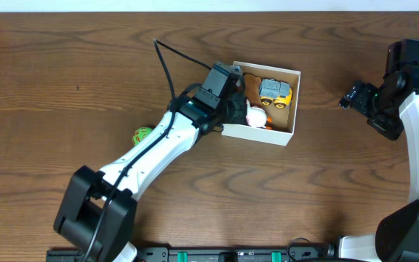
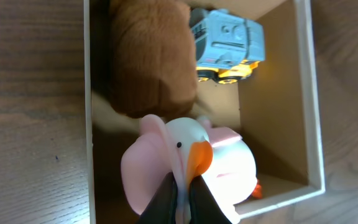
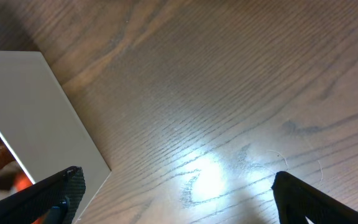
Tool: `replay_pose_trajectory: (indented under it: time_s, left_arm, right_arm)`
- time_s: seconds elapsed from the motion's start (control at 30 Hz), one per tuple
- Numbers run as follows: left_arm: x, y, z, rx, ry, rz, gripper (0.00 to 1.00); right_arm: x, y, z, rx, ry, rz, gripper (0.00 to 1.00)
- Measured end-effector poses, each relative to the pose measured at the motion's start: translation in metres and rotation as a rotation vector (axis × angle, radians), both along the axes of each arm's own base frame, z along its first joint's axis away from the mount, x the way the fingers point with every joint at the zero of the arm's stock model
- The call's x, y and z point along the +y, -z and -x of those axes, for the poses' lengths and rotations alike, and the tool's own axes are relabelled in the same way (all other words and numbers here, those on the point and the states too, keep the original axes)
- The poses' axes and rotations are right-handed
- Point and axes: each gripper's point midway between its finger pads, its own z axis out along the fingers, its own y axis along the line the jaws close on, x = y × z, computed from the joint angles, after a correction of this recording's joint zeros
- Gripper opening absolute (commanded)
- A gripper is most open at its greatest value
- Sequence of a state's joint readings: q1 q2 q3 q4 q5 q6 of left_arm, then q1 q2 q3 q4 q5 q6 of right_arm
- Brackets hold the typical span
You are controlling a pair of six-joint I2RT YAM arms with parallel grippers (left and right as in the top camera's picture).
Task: Pack container
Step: 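Grasp the pink-and-white duck with the left gripper and drop it in the box, then lower the left gripper onto the green numbered ball and grasp it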
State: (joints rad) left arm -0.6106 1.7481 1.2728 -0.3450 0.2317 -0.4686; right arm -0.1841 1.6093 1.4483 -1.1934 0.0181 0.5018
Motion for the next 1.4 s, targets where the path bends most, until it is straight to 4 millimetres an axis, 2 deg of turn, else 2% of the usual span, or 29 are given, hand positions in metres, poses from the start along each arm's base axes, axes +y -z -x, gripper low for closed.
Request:
replay_pose_trajectory:
  time_s: [0.1, 0.13, 0.23, 0.37, 0.5, 0.6, 0.63, 0.73, 0.8, 0.87, 0.93, 1.0, 1.1, 1.23, 1.4]
  left_arm:
    - [0.0, 0.004, 0.0, 0.011, -0.008, 0.0, 0.06]
    - [0.0, 0.004, 0.0, 0.012, -0.009, 0.0, 0.12]
    - [0.0, 0.004, 0.0, 0.019, -0.02, 0.006, 0.4]
    - [-0.001, 0.003, 0.0, 0.025, -0.026, 0.015, 0.63]
    - [-0.001, -0.007, 0.001, 0.015, -0.031, 0.033, 0.65]
    - [0.005, -0.033, 0.007, -0.025, -0.025, 0.046, 0.65]
    - [0.012, -0.044, 0.011, -0.036, -0.03, 0.04, 0.65]
    - [0.049, -0.072, 0.026, -0.062, -0.082, -0.025, 0.69]
    - [0.091, -0.084, 0.037, -0.064, -0.156, -0.121, 0.72]
    - [0.13, -0.087, 0.046, -0.043, -0.233, -0.213, 0.72]
    - [0.171, -0.081, 0.054, 0.012, -0.315, -0.31, 0.75]
    - [0.202, -0.069, 0.057, 0.073, -0.376, -0.382, 0.79]
    - [0.231, -0.048, 0.053, 0.146, -0.425, -0.455, 0.81]
    - [0.249, -0.013, 0.037, 0.229, -0.419, -0.504, 0.81]
    - [0.256, 0.031, 0.022, 0.326, -0.397, -0.516, 0.81]
  right_arm:
    - [0.0, 0.0, 0.0, 0.0, 0.0, 0.0, 0.99]
    - [0.0, 0.0, 0.0, 0.001, 0.0, 0.0, 0.99]
    - [0.0, 0.0, 0.0, 0.001, 0.0, 0.0, 0.99]
    - [0.0, 0.0, 0.0, 0.0, 0.0, 0.0, 0.99]
    - [0.0, 0.0, 0.0, 0.001, 0.0, 0.0, 0.99]
    - [0.0, 0.0, 0.0, 0.001, 0.0, 0.0, 0.99]
    - [0.0, 0.0, 0.0, 0.001, 0.0, 0.0, 0.99]
    - [0.0, 0.001, 0.001, 0.002, 0.0, 0.0, 0.99]
    - [0.0, 0.001, 0.001, 0.003, 0.0, 0.0, 0.99]
    - [0.0, 0.001, 0.001, 0.003, 0.0, 0.0, 0.99]
    - [0.0, 0.001, 0.001, 0.003, 0.0, -0.001, 0.99]
    - [0.0, 0.001, 0.001, 0.003, 0.0, 0.0, 0.99]
    - [0.0, 0.001, 0.001, 0.003, 0.0, 0.0, 0.99]
    - [0.0, 0.001, 0.001, 0.003, 0.0, -0.001, 0.99]
    - [0.0, 0.001, 0.001, 0.003, 0.0, -0.001, 0.99]
